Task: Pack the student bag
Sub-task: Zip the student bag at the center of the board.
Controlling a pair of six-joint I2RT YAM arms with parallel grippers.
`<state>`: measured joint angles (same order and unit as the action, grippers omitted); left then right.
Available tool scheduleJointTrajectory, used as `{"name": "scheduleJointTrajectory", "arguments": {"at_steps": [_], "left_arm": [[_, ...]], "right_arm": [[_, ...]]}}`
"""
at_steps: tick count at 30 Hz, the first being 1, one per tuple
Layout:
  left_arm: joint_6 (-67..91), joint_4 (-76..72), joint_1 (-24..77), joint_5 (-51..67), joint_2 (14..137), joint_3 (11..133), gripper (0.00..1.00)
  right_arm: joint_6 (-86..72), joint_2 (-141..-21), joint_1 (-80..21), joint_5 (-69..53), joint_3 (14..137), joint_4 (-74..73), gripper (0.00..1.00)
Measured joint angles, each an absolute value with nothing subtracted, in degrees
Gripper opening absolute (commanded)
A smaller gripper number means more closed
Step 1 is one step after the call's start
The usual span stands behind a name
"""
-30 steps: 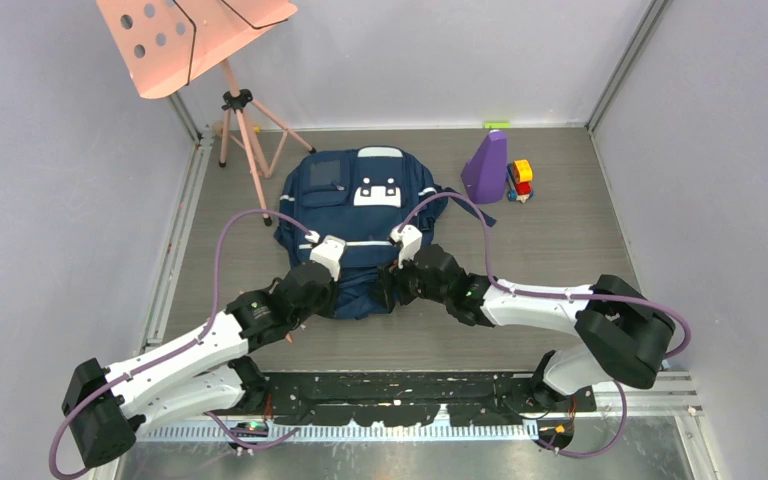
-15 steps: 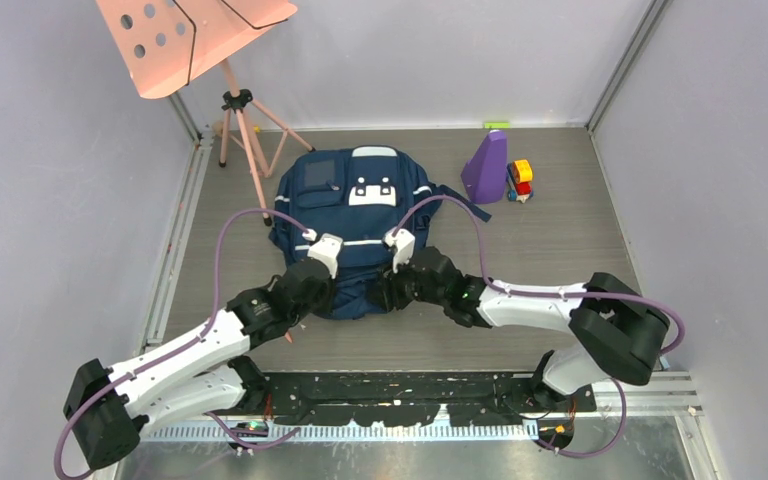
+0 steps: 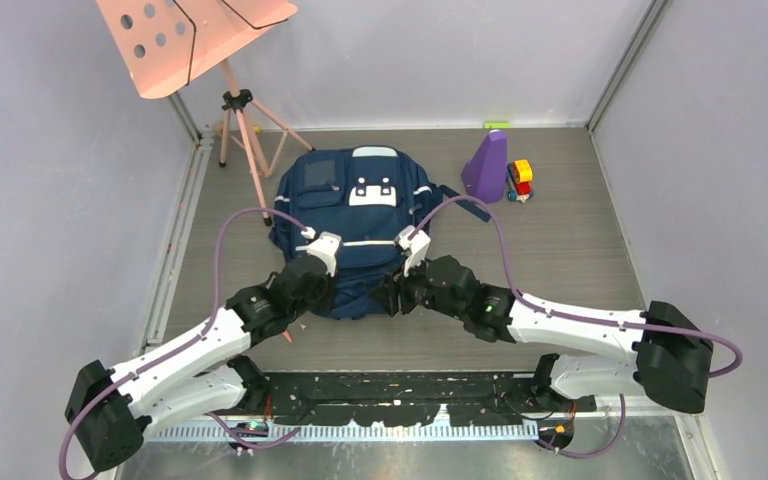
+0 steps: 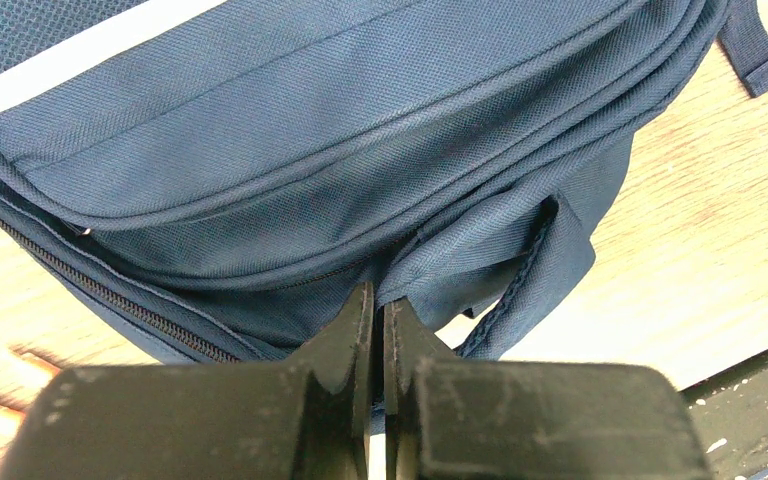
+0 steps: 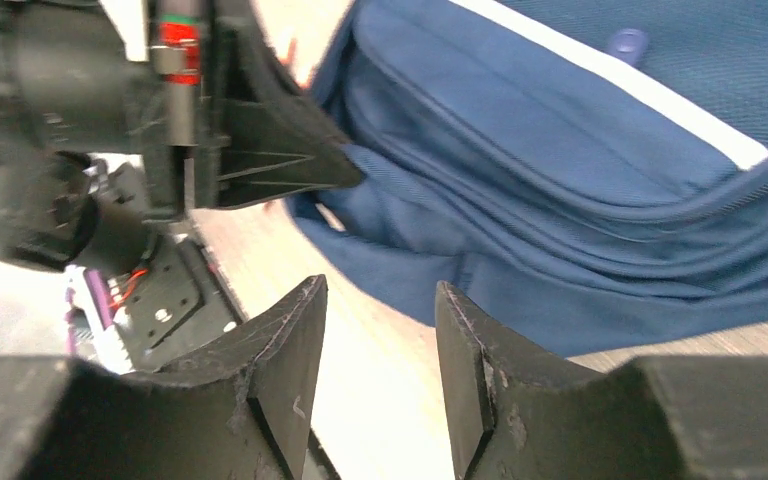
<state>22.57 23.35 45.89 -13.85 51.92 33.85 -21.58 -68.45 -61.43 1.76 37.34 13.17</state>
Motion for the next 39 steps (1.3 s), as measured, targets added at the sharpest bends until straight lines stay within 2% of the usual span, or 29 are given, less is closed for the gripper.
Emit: {"name": "scheduleJointTrajectory", "arguments": {"at_steps": [5,8,10,13,14,17,25,31,36,39], "left_arm": [[22.57,23.38,45.6,-13.26,51.72,33.85,0.0],[22.59,23.53,45.28,-12.84,51.72,33.98,0.01],[22.55,23.94,45.21,-12.64,51.72,34.41,0.15],[21.61,24.34,45.19,-11.27,51.72,35.07,0.45],[20.88,24.67,45.19,-10.5,51.72,35.44,0.53],[18.72,24.58,45.08,-6.39,52.25,37.74,0.62],[14.11,19.03,47.42,2.39,62.81,46.65,0.69],[10.76,17.34,53.36,-2.22,73.49,50.65,0.67],[9.34,17.43,54.3,-7.07,76.49,50.76,0.68],[8.67,17.39,55.18,-9.32,76.62,50.76,0.6]], "right_arm": [[-20.18,-70.46,-60.93,5.21,36.64,13.54,0.52],[-20.05,-73.45,-60.93,5.76,36.14,15.86,0.57],[-20.4,-74.72,-60.95,7.4,34.7,17.56,0.63],[-21.71,-74.87,-60.88,11.64,32.62,17.76,0.73],[-22.44,-74.63,-60.71,13.06,32.14,17.74,0.74],[-24.25,-72.6,-58.63,16.03,31.14,16.64,0.77],[-28.51,-64.25,-47.68,17.17,31.07,9.04,0.79],[-30.46,-57.87,-43.68,17.23,29.21,4.01,0.82],[-31.79,-53.78,-42.76,16.86,26.83,1.93,0.82],[-32.23,-52.42,-42.63,16.71,25.69,1.23,0.82]]}}
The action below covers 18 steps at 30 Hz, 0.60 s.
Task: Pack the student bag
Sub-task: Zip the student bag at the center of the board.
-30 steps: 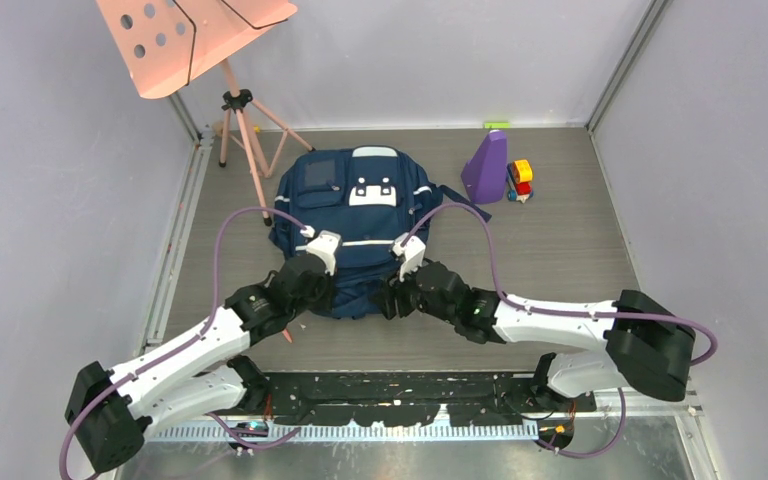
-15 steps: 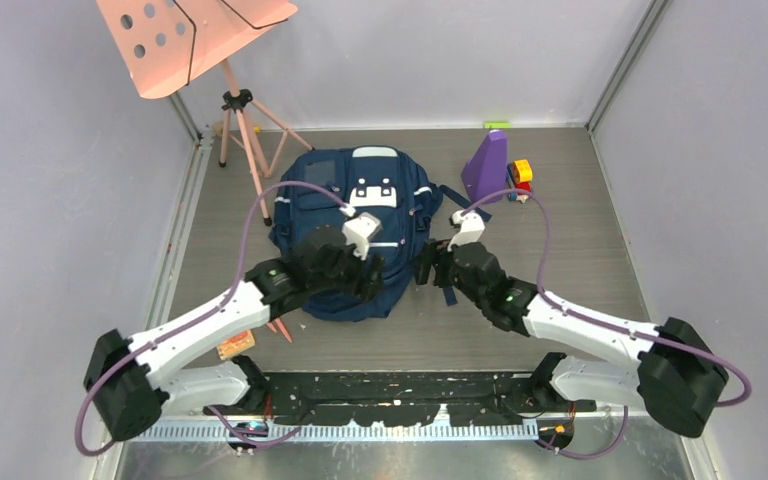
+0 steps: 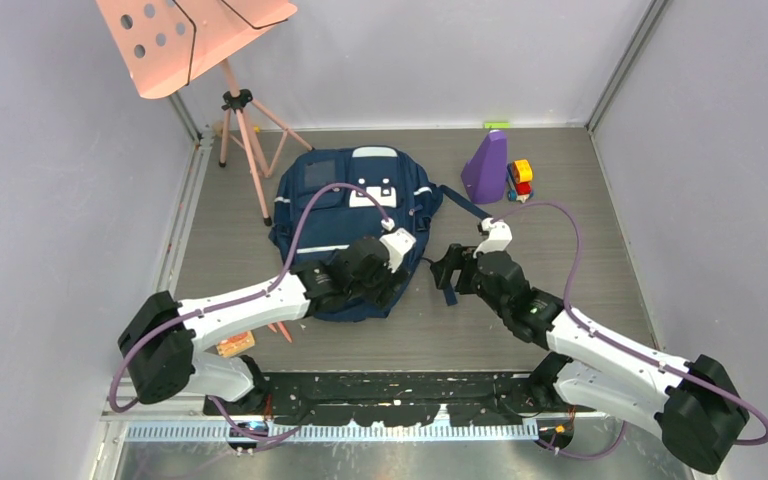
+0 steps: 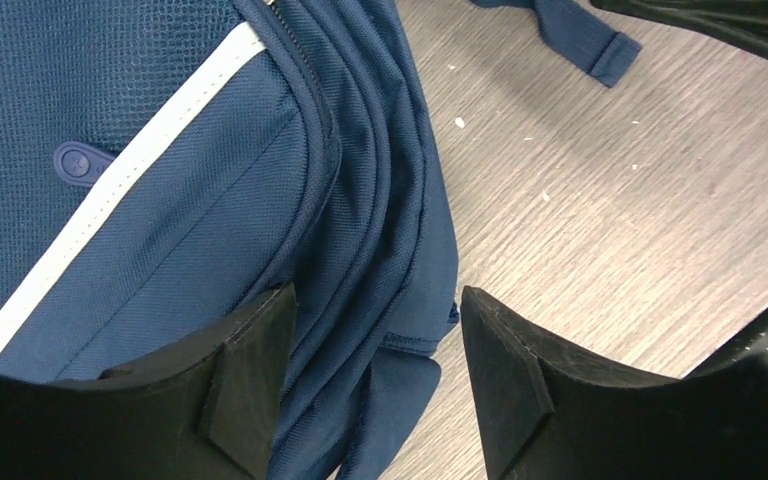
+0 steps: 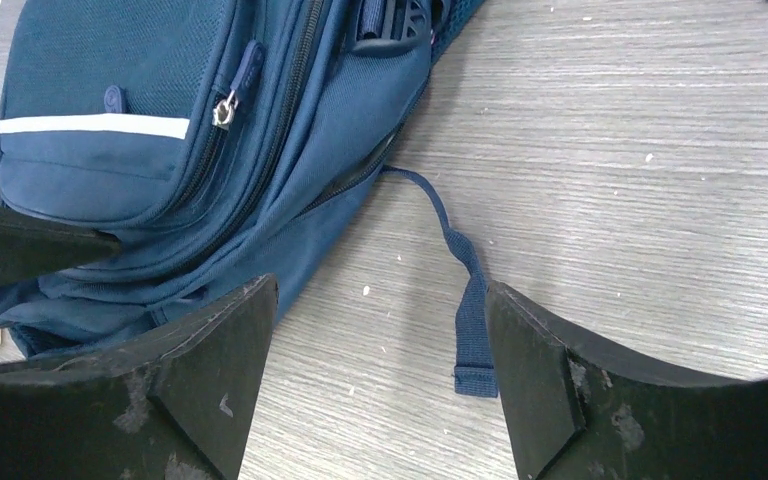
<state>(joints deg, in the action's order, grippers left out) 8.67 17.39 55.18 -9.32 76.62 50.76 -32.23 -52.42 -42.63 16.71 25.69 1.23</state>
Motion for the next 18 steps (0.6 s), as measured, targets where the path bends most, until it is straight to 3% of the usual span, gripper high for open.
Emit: {"name": "scheduleJointTrajectory", "arguments": {"at_steps": [10,18], "left_arm": [[8.93,16.91,56.07,-17.47,78.5,50.74,0.02],[13.32,16.1,52.03,-11.27,74.98,49.63,0.0]], "right_arm": [[-28.14,-51.46,-42.52,5.74,22.94,6.07,0.78],[-23.59,-59.18,-42.63,-9.02,22.57,17.37,0.74]]}}
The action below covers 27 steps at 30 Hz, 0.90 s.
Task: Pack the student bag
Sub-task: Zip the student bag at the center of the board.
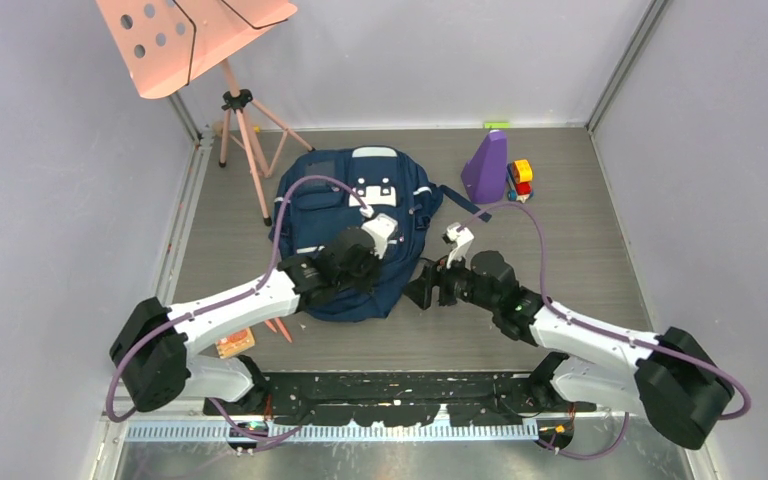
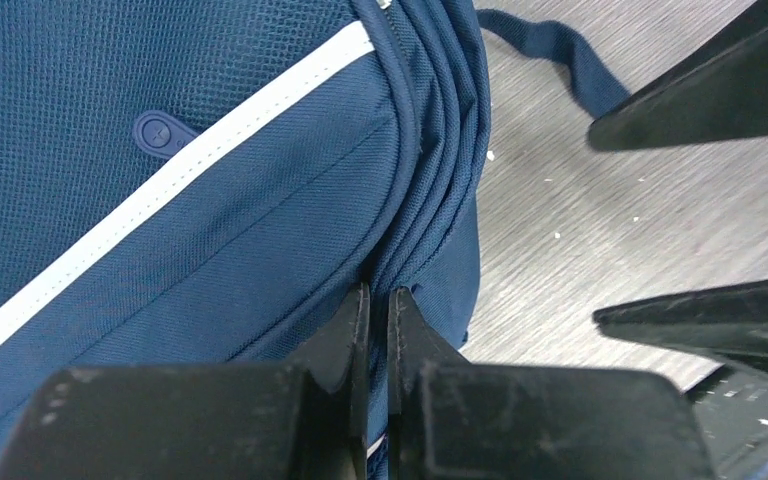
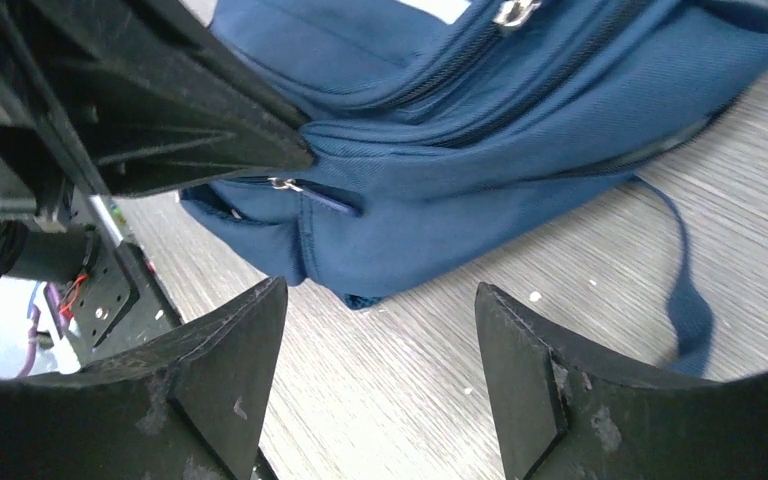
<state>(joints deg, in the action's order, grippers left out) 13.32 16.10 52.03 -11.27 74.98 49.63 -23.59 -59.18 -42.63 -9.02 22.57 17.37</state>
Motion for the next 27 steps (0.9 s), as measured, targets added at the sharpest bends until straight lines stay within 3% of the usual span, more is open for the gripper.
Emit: {"name": "scheduleJointTrajectory", "arguments": {"at_steps": [11,21,27], "left_arm": [[22.48,15.84,39.48,9.76,72.88,48.66,0.0],[23.46,15.9,37.56,13.56,72.88,48.66,0.0],[23.44,16.19,37.21,14.02,72.88,48.66,0.0]], "right_arm": [[-21.34,-75.92,-44.64,-18.22,23.24,36.73,0.65],[-19.31,-88.23,-45.76,-20.71,26.74,48.75,0.63],[-18.79,-90.91,-46.63,-20.69,28.01,51.16,0.51]]}}
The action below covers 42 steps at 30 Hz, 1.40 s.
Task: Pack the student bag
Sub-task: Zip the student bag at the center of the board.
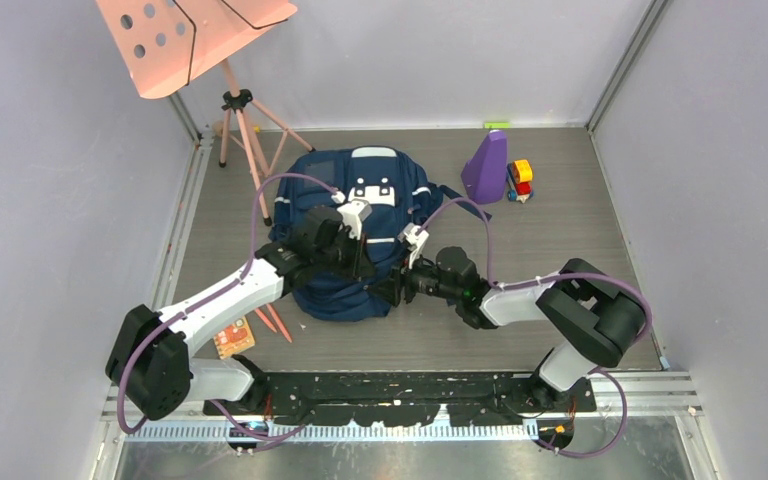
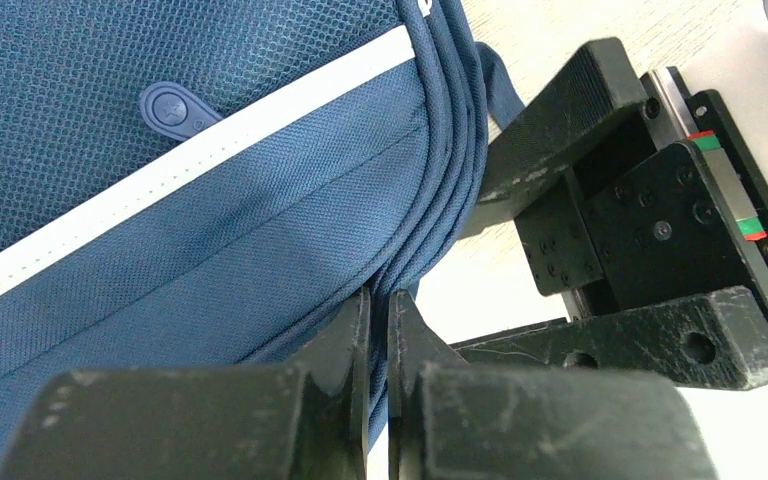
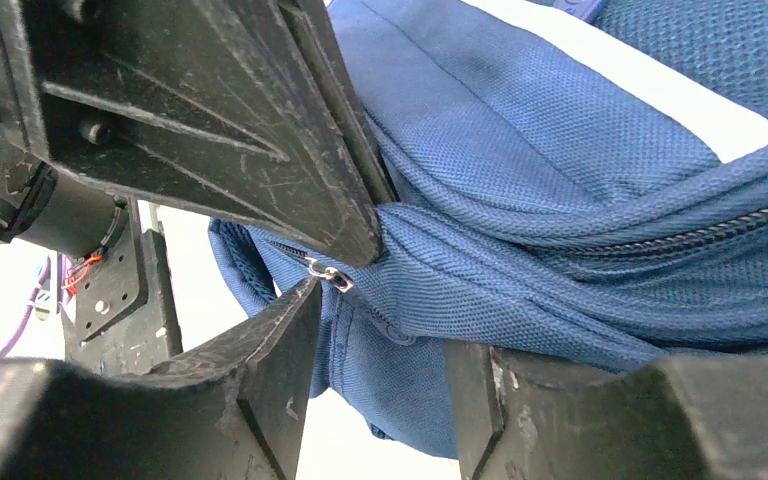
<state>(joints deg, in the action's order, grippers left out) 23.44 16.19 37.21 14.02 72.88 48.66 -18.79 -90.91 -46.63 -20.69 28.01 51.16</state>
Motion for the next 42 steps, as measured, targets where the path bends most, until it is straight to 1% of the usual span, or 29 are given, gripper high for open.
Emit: {"name": "scheduleJointTrajectory", "arguments": {"at_steps": [4,12,20,22,23,24,25,26,27,28,29,33,35,38,42], "left_arm": [[23.51,16.64,36.71,14.39,72.88,48.66,0.0],[23.57,17.63,36.21,14.98,72.88,48.66,0.0],[23.59,17.96,36.03,15.0,72.88,48.66,0.0],[23.59,18.11,35.97,15.0,72.88,48.66,0.0],[23.59,18.26,35.97,14.98,72.88,48.66,0.0],[23.57,18.44,35.97,14.98,72.88,48.66,0.0],[23.57,18.61,35.97,14.98,72.88,48.66,0.0],[23.53,18.79,35.9,14.96,72.88,48.66,0.0],[23.51,18.85,35.86,14.98,72.88,48.66,0.0],[23.35,18.92,35.86,14.94,72.88,48.66,0.0],[23.11,19.14,35.86,14.81,72.86,48.66,0.04],[21.32,19.16,35.86,14.66,72.34,48.6,0.35],[20.14,19.18,35.99,14.9,71.33,48.51,0.44],[18.98,19.49,35.99,15.07,69.84,48.18,0.5],[17.28,19.66,36.38,14.5,67.35,46.17,0.53]], "right_arm": [[-18.72,-90.91,-47.64,-20.16,28.08,51.11,0.41],[-17.34,-90.89,-50.76,-15.92,28.25,49.17,0.32],[-14.52,-90.89,-52.93,-11.33,29.39,47.13,0.34],[-13.87,-90.91,-53.43,-10.35,30.2,45.74,0.29],[-13.63,-91.02,-53.67,-9.8,30.68,44.95,0.23],[-13.52,-91.18,-53.91,-9.32,31.11,44.31,0.19],[-13.37,-91.35,-54.11,-8.82,31.46,43.83,0.1],[-13.34,-91.42,-54.33,-8.36,31.77,43.18,0.06],[-13.34,-91.42,-54.63,-8.08,32.08,42.52,0.02],[-13.39,-91.42,-55.02,-7.53,32.47,41.65,0.01],[-13.47,-91.39,-55.4,-6.81,32.84,40.86,0.01],[-14.11,-89.47,-56.14,-3.97,33.58,36.4,0.01],[-14.74,-87.07,-56.38,-2.28,33.61,32.95,0.01],[-15.46,-83.31,-56.6,-0.47,33.61,28.34,0.01],[-16.47,-79.5,-56.55,1.78,33.58,23.05,0.01]]}}
